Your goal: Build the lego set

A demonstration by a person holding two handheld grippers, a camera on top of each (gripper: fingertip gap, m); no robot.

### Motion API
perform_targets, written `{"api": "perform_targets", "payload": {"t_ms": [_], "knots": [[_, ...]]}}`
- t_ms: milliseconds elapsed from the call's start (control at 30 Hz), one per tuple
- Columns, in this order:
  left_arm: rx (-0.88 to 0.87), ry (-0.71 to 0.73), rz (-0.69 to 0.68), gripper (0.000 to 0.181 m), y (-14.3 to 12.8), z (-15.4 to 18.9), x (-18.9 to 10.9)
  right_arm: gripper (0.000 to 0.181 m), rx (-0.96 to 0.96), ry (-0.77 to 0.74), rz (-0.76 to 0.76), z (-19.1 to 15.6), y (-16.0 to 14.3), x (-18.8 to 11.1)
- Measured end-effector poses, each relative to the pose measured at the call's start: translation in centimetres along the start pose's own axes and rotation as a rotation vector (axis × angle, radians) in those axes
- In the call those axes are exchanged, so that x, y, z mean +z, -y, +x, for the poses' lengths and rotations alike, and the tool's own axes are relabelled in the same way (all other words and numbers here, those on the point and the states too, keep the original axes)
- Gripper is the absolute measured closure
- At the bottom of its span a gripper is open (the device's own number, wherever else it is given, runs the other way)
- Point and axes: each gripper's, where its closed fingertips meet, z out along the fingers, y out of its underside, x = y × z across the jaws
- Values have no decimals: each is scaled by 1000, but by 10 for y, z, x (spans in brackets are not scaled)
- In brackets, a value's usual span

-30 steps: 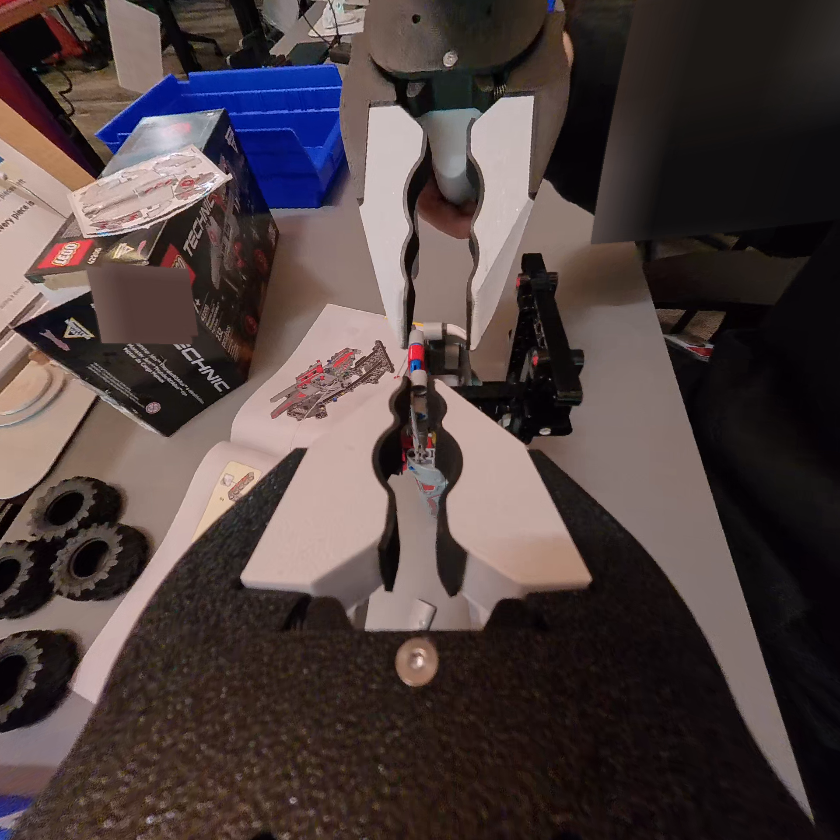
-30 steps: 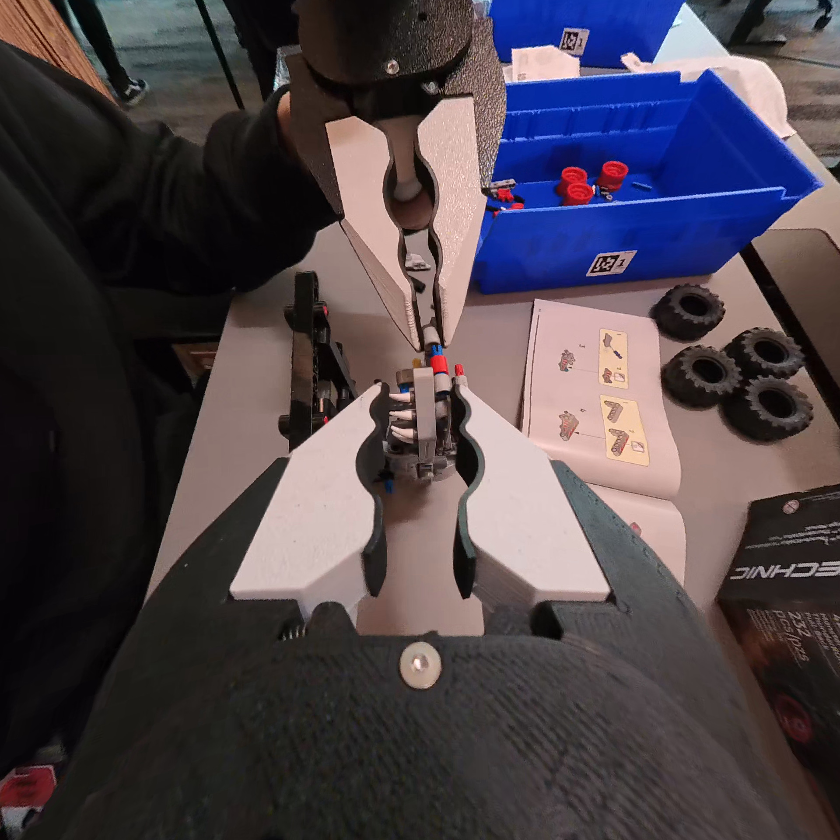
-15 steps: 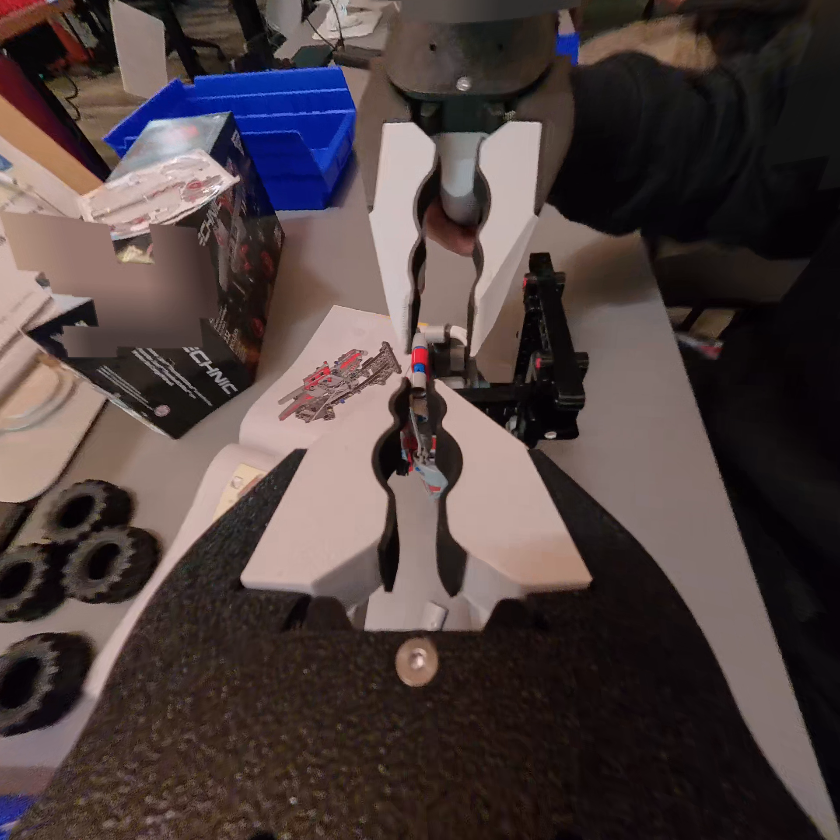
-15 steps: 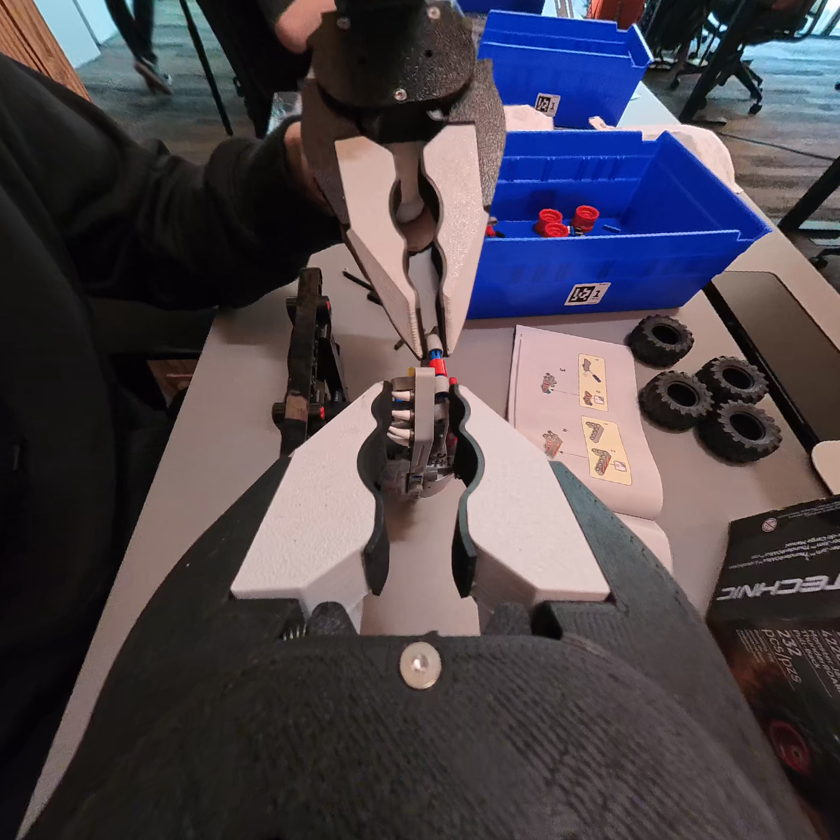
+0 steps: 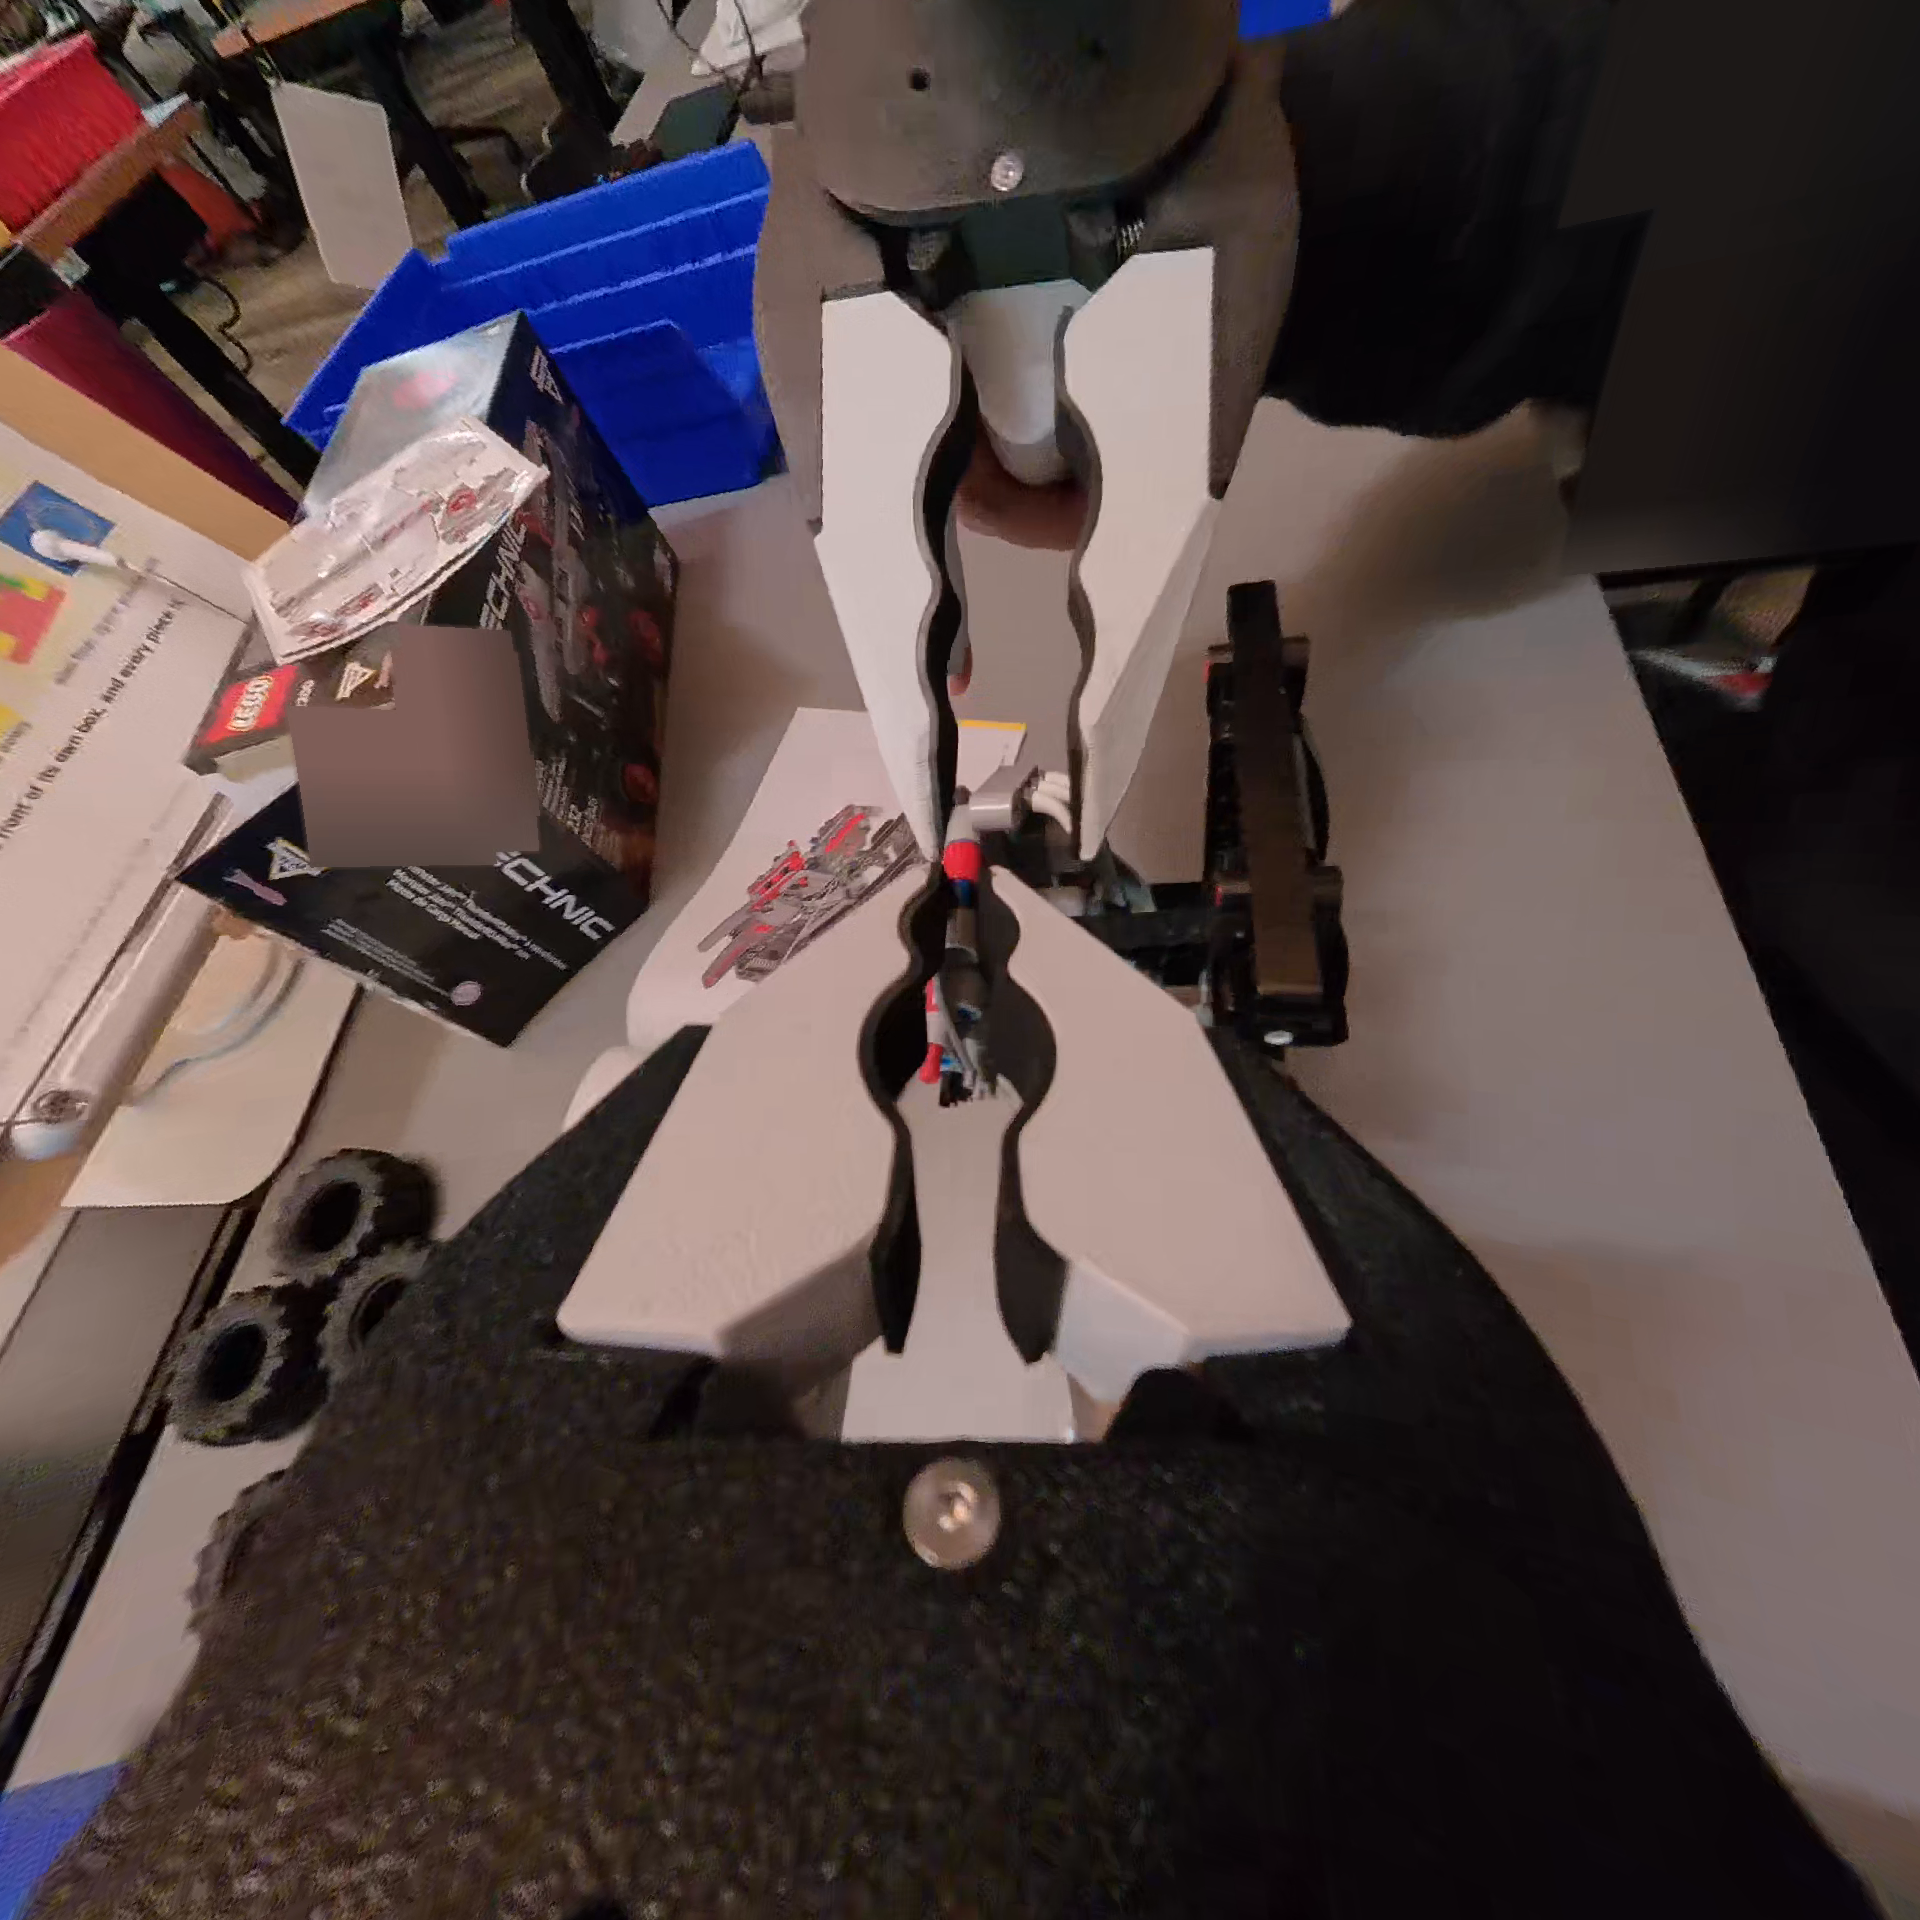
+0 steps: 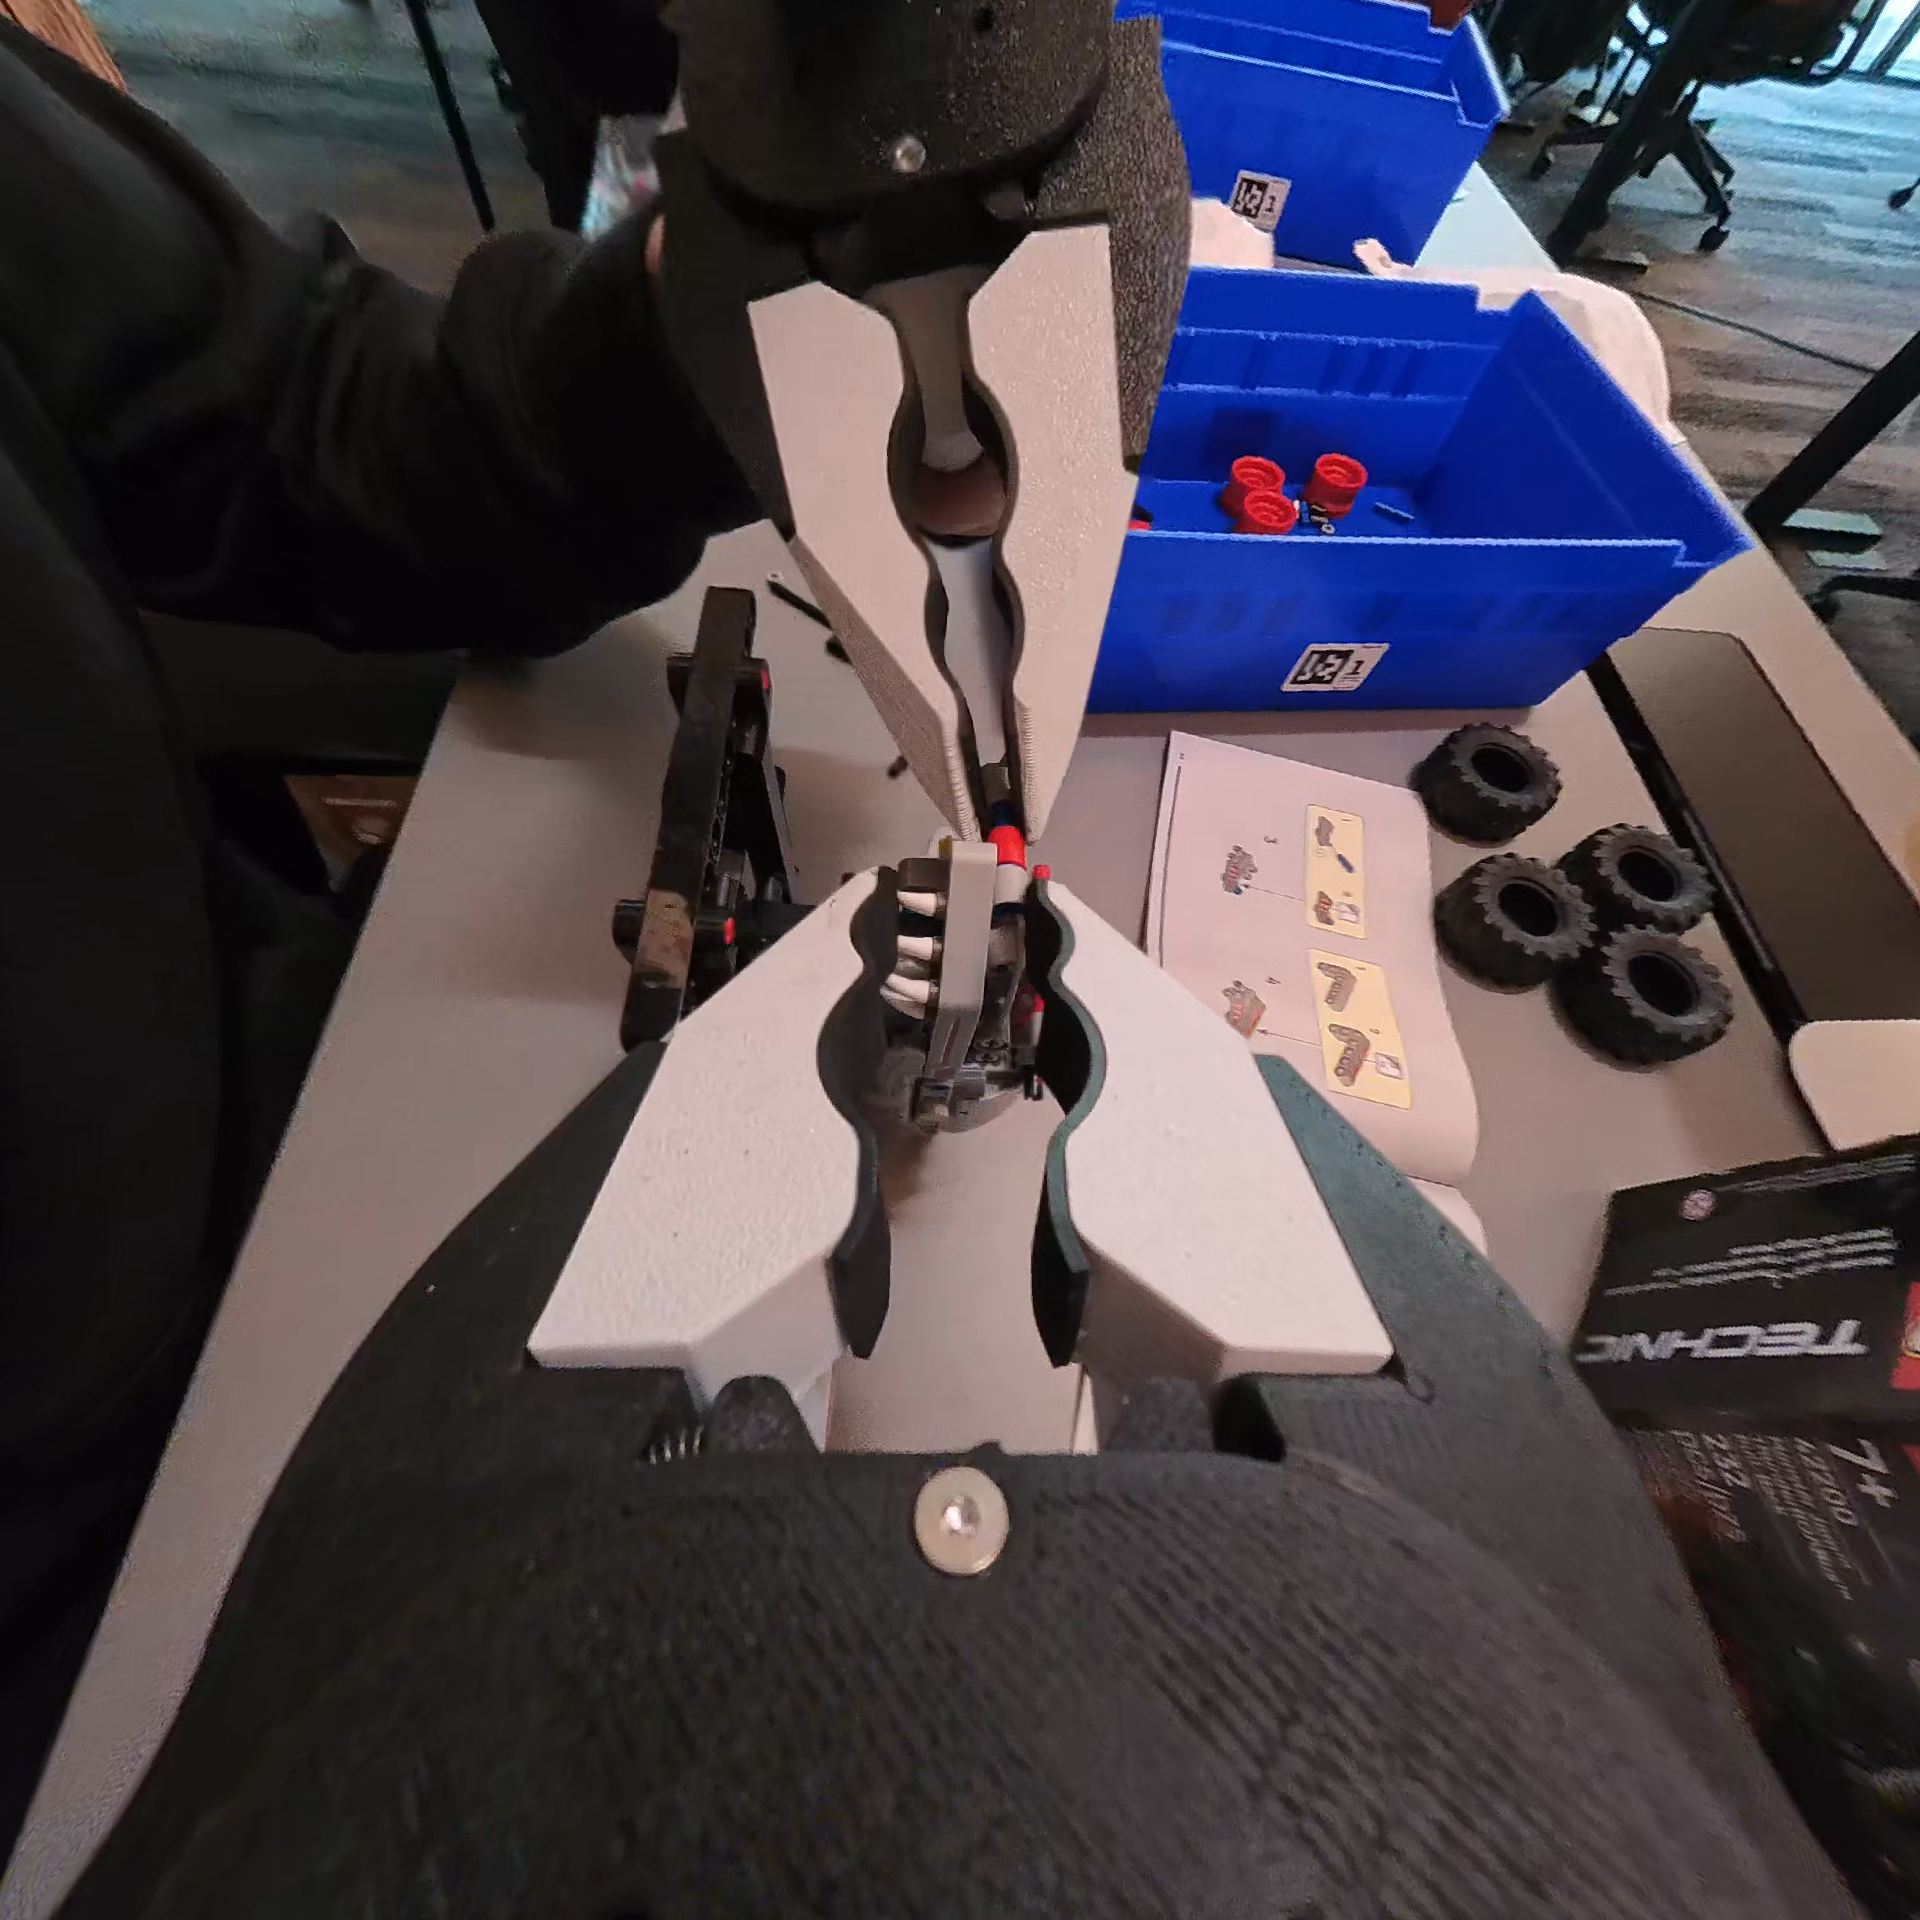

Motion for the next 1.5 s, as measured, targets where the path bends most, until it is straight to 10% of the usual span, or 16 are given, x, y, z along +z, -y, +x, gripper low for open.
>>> {"api": "perform_targets", "payload": {"t_ms": [367, 1500], "knots": [[-143, -50, 215, 165, 2, 0, -24, 157, -26, -7, 33, -6, 3, 2], [-184, -172, 226, 178, -15, 2, -12, 157, -28, -1, -2, -2, 2, 7]]}}
